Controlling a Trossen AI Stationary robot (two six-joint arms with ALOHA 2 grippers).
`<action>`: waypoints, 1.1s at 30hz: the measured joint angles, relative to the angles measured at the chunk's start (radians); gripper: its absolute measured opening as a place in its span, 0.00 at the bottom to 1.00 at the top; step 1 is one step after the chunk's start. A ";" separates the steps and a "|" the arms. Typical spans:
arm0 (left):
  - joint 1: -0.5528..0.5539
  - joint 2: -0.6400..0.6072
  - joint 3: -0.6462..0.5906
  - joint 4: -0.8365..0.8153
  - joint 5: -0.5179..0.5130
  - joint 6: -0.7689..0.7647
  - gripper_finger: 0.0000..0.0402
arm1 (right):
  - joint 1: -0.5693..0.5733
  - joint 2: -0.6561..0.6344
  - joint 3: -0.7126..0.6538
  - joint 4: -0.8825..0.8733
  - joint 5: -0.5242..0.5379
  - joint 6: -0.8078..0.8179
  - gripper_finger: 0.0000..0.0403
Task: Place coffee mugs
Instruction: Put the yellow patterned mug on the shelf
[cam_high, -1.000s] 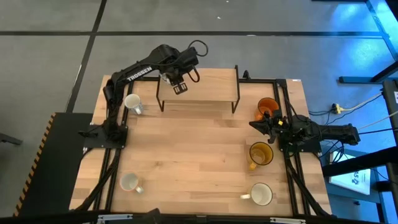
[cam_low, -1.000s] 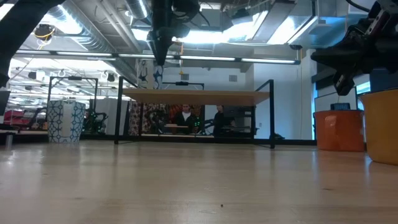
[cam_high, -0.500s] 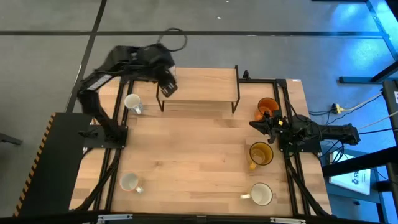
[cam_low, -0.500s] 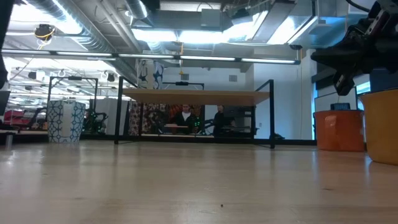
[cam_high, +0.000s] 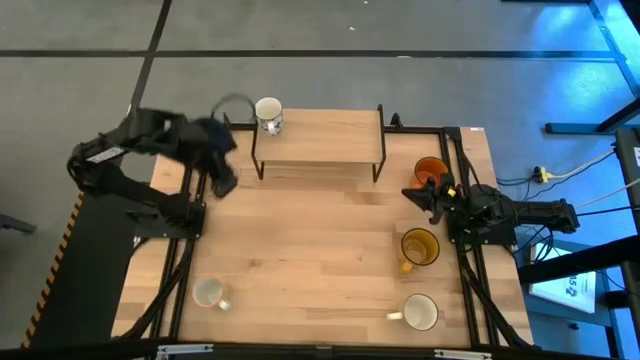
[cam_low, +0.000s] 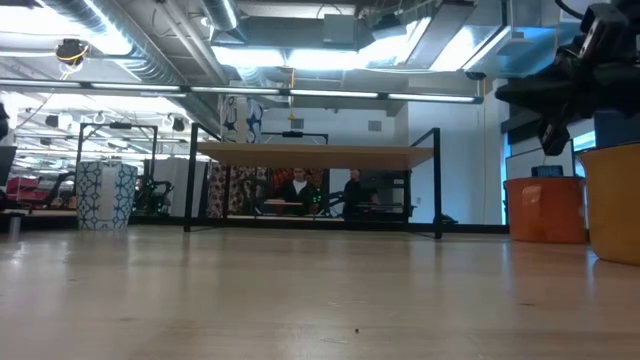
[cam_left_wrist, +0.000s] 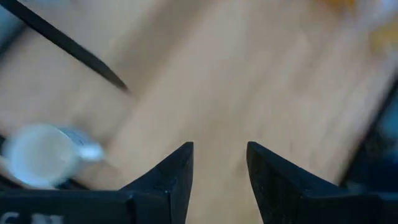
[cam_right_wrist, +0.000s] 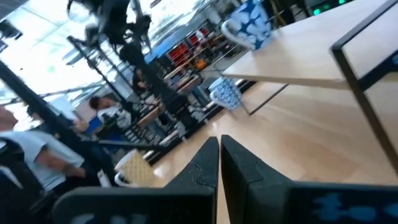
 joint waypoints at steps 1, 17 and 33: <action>-0.036 -0.015 -0.043 0.001 0.012 -0.018 0.36 | 0.000 0.000 0.000 0.001 0.011 0.000 0.01; -0.692 -0.051 -0.509 0.264 0.176 -0.403 0.35 | 0.000 0.075 0.000 0.008 0.073 0.055 0.01; -1.009 -0.034 -0.821 0.587 0.108 -0.822 0.35 | 0.000 0.156 0.000 0.011 0.111 0.064 0.01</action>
